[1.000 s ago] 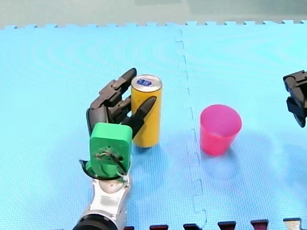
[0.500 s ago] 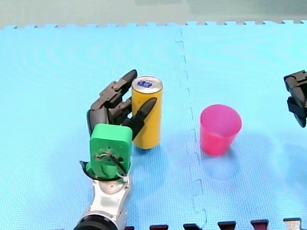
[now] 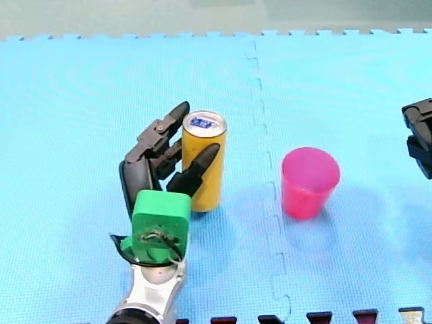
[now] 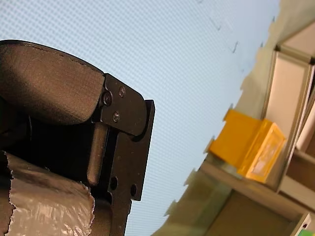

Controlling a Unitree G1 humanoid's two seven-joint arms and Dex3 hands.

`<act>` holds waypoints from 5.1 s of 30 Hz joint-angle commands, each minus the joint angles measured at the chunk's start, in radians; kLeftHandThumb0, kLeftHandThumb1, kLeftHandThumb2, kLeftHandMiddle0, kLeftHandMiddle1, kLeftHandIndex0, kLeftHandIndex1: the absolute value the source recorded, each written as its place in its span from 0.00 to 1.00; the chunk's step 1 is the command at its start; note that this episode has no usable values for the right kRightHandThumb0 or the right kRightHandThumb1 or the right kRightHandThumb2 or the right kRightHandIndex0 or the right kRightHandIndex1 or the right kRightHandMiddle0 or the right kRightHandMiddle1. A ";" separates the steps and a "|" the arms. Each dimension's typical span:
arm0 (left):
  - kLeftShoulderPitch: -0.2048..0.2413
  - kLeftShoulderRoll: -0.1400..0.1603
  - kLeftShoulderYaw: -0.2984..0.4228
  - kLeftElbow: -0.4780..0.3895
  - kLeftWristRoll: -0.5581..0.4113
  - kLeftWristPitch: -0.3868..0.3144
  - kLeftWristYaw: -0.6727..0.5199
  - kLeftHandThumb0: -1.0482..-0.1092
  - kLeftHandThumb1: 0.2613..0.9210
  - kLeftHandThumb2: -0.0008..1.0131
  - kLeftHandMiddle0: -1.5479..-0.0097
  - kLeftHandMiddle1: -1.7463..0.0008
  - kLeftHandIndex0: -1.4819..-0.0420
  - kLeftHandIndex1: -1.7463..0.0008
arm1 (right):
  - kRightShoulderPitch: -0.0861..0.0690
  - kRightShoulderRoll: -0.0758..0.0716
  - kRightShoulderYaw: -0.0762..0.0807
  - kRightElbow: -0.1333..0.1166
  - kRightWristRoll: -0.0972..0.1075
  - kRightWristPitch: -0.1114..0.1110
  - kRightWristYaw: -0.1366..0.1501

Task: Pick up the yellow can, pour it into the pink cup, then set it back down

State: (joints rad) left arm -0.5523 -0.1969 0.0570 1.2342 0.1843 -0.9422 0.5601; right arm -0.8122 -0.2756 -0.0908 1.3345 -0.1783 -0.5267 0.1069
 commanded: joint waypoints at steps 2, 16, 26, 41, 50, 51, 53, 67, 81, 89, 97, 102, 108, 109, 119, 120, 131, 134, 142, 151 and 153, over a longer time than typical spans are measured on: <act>-0.010 0.003 -0.004 0.007 0.011 -0.017 0.019 0.73 0.87 0.00 0.18 1.00 0.22 1.00 | -0.003 -0.005 -0.001 -0.002 0.004 0.002 0.002; -0.013 -0.005 -0.003 0.027 0.011 -0.035 0.031 0.73 0.89 0.00 0.19 1.00 0.24 1.00 | -0.003 -0.009 -0.002 -0.003 0.008 0.002 0.006; -0.009 -0.024 0.068 0.040 -0.110 -0.024 -0.159 0.51 0.83 0.00 0.47 1.00 0.52 1.00 | -0.004 -0.011 -0.003 -0.003 0.010 0.003 0.009; -0.011 0.004 0.005 0.046 0.003 0.021 -0.052 0.11 0.89 0.01 0.79 1.00 0.81 1.00 | -0.008 -0.013 0.003 -0.003 0.005 0.002 -0.002; -0.010 0.013 -0.005 0.045 0.011 0.018 -0.059 0.08 0.89 0.00 0.81 1.00 0.83 1.00 | -0.010 -0.012 0.008 -0.004 0.003 0.001 -0.011; -0.009 0.013 -0.008 0.045 0.014 0.018 -0.056 0.07 0.88 0.00 0.81 1.00 0.83 1.00 | -0.010 -0.012 0.008 -0.004 0.003 0.001 -0.011; -0.008 0.014 -0.012 0.044 0.018 0.017 -0.052 0.07 0.86 0.00 0.81 1.00 0.83 1.00 | -0.010 -0.012 0.008 -0.004 0.002 0.001 -0.012; 0.029 0.065 -0.065 0.010 0.062 -0.001 -0.085 0.10 0.76 0.00 0.81 1.00 0.84 1.00 | -0.012 -0.009 0.017 -0.006 -0.002 -0.003 -0.017; 0.222 0.161 -0.055 -0.154 0.017 0.119 -0.198 0.03 0.92 0.02 0.81 1.00 0.84 1.00 | -0.023 0.006 0.025 -0.005 -0.005 0.009 -0.039; 0.247 0.201 -0.083 -0.180 0.071 0.141 -0.152 0.00 0.97 0.01 0.81 1.00 0.84 1.00 | -0.026 0.009 0.025 -0.007 -0.003 0.012 -0.039; 0.248 0.212 -0.090 -0.158 0.076 0.134 -0.135 0.00 0.98 0.01 0.81 1.00 0.84 1.00 | -0.028 0.009 0.024 -0.005 -0.001 0.017 -0.035; 0.256 0.217 -0.091 -0.161 0.072 0.126 -0.141 0.00 0.99 0.01 0.81 1.00 0.84 1.00 | -0.029 0.008 0.023 -0.003 -0.002 0.016 -0.028; 0.263 0.216 -0.091 -0.172 0.058 0.131 -0.167 0.00 0.99 0.01 0.82 1.00 0.84 1.00 | -0.027 0.006 0.020 -0.001 0.000 0.015 -0.020; 0.263 0.215 -0.091 -0.172 0.058 0.132 -0.168 0.00 0.99 0.00 0.82 1.00 0.84 1.00 | -0.027 0.006 0.019 0.000 0.000 0.015 -0.019; 0.221 0.201 -0.103 -0.149 0.068 0.172 -0.168 0.00 0.98 0.00 0.81 0.99 0.84 1.00 | -0.024 0.010 0.017 0.001 -0.002 0.011 -0.020; 0.210 0.200 -0.105 -0.142 0.070 0.179 -0.166 0.00 0.98 0.00 0.81 0.99 0.84 1.00 | -0.023 0.010 0.017 0.001 -0.003 0.011 -0.021; 0.085 0.187 -0.116 -0.092 0.069 0.257 -0.176 0.00 0.93 0.00 0.79 0.99 0.82 0.99 | -0.020 0.011 0.023 0.001 -0.008 0.007 -0.027; 0.052 0.176 -0.117 -0.075 0.067 0.277 -0.177 0.00 0.90 0.00 0.79 0.99 0.82 0.99 | -0.020 0.010 0.023 0.001 -0.008 0.005 -0.024; 0.025 0.157 -0.126 -0.071 0.067 0.295 -0.192 0.00 0.85 0.00 0.79 0.99 0.82 1.00 | -0.020 0.011 0.026 0.002 -0.011 0.000 -0.029; 0.031 0.137 -0.140 -0.081 0.057 0.300 -0.241 0.03 0.80 0.00 0.79 1.00 0.82 1.00 | -0.020 0.013 0.024 0.002 -0.011 -0.003 -0.032; 0.039 0.143 -0.139 -0.089 0.045 0.296 -0.286 0.05 0.78 0.00 0.78 1.00 0.82 1.00 | -0.020 0.012 0.023 0.002 -0.010 -0.004 -0.032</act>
State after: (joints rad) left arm -0.5205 -0.0605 -0.0829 1.1525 0.2374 -0.6415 0.2952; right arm -0.8343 -0.2610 -0.0654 1.3354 -0.1896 -0.5260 0.0766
